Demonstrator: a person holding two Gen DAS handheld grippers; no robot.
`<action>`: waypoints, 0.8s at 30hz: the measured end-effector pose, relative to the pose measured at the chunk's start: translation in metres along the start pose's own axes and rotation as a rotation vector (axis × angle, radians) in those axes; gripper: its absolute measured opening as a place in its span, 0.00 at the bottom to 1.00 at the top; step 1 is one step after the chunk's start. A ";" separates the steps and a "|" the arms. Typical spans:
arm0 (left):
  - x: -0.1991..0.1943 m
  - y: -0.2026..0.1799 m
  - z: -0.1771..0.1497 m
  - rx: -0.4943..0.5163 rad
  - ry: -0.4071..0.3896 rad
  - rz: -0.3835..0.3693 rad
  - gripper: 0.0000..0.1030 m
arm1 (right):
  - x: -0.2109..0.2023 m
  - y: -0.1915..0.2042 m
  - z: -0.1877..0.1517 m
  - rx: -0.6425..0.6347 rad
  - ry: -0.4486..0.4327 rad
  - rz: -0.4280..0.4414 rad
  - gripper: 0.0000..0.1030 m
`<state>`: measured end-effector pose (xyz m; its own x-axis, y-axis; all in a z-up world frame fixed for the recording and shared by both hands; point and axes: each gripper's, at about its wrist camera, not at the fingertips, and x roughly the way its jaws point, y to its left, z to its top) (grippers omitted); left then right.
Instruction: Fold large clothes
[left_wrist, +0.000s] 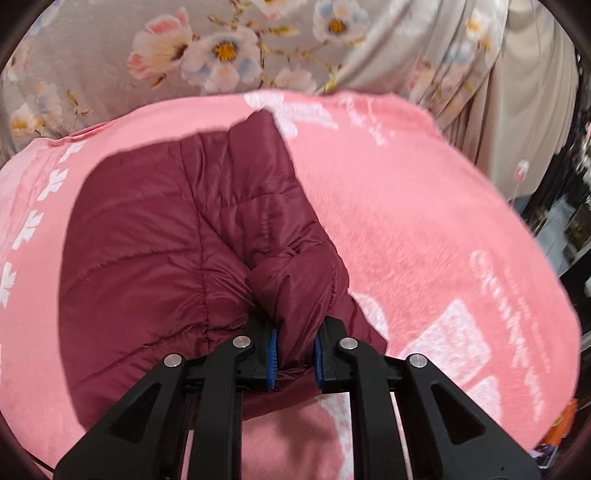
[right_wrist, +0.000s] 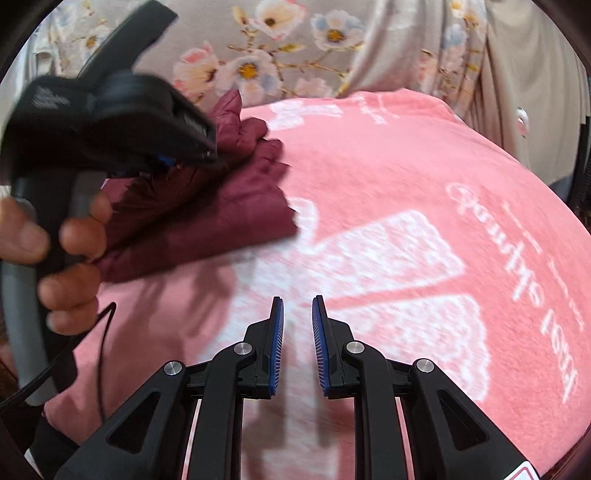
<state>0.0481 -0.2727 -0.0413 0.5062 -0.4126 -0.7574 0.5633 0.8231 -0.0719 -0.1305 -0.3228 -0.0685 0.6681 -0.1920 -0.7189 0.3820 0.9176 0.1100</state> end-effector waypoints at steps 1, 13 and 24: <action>0.009 -0.004 -0.004 0.006 0.013 0.019 0.14 | -0.001 -0.003 -0.002 0.006 0.007 -0.002 0.16; -0.080 0.018 0.001 -0.079 -0.162 -0.104 0.72 | 0.004 -0.014 0.012 -0.013 -0.021 -0.015 0.19; -0.148 0.188 0.030 -0.432 -0.306 0.201 0.72 | -0.012 0.022 0.099 -0.097 -0.197 0.090 0.49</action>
<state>0.0982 -0.0689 0.0764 0.7785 -0.2723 -0.5655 0.1502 0.9556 -0.2534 -0.0674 -0.3349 0.0103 0.8119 -0.1636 -0.5603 0.2588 0.9613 0.0943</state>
